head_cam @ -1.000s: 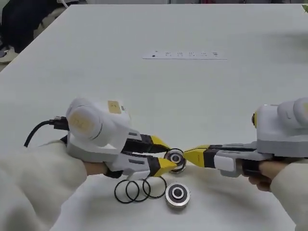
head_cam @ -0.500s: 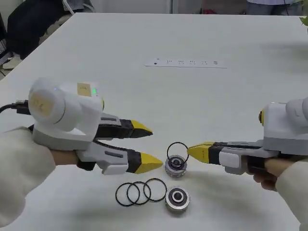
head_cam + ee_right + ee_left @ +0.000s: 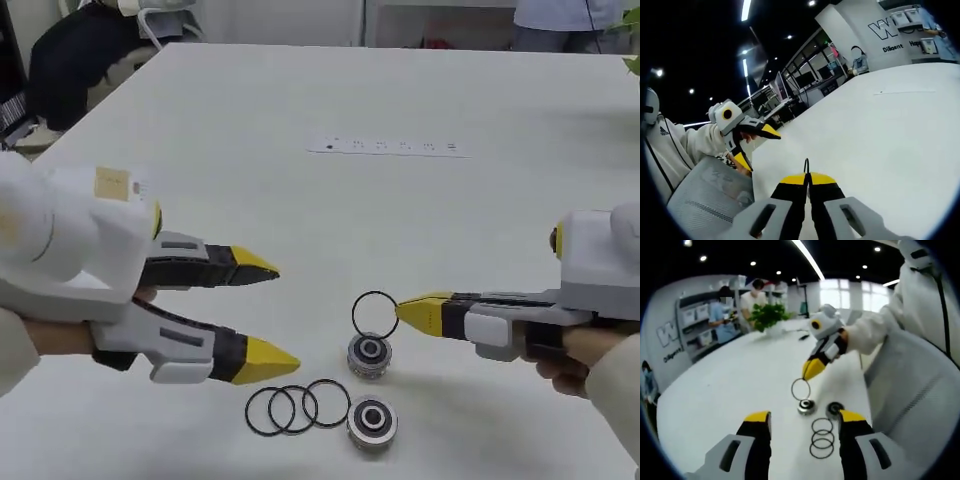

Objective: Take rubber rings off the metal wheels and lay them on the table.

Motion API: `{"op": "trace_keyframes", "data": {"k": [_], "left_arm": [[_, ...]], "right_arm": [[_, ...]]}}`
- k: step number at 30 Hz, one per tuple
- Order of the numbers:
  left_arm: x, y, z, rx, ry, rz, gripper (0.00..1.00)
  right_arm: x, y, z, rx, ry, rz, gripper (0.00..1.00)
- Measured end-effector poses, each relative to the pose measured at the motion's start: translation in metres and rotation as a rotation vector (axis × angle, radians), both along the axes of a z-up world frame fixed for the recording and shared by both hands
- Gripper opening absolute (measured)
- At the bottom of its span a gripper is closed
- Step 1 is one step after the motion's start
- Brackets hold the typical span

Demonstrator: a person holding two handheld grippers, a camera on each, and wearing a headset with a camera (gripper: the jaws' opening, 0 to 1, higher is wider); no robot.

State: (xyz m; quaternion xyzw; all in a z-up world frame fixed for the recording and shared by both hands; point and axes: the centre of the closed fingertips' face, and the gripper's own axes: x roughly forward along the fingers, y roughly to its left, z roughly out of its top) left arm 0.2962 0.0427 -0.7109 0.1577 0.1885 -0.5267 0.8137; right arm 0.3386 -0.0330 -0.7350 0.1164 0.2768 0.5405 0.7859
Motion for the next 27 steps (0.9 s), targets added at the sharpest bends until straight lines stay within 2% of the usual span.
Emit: {"op": "trace_keyframes", "data": {"k": [3,7,9,12,15,21,27], "left_arm": [[-0.006,0.004,0.004,0.003,-0.002,-0.008,0.57],[-0.01,0.013,0.007,0.018,-0.025,-0.004,0.59],[-0.012,0.019,0.007,0.015,-0.014,0.009,0.6],[-0.018,0.027,0.004,0.037,-0.011,0.012,0.62],[-0.025,0.034,0.005,0.033,-0.003,0.021,0.64],[-0.038,0.048,0.01,0.032,-0.003,0.042,0.68],[-0.044,0.06,0.014,0.018,-0.009,0.087,0.69]], "right_arm": [[-0.001,0.001,0.005,0.002,-0.008,0.007,0.0],[-0.002,0.003,0.008,0.003,-0.014,0.013,0.0],[-0.004,0.005,0.01,0.002,-0.017,0.019,0.0],[-0.006,0.007,0.012,0.002,-0.021,0.027,0.0],[-0.007,0.009,0.015,0.002,-0.025,0.034,0.0],[-0.011,0.014,0.017,-0.003,-0.028,0.055,0.0],[-0.015,0.022,0.017,-0.011,-0.027,0.08,0.0]]}}
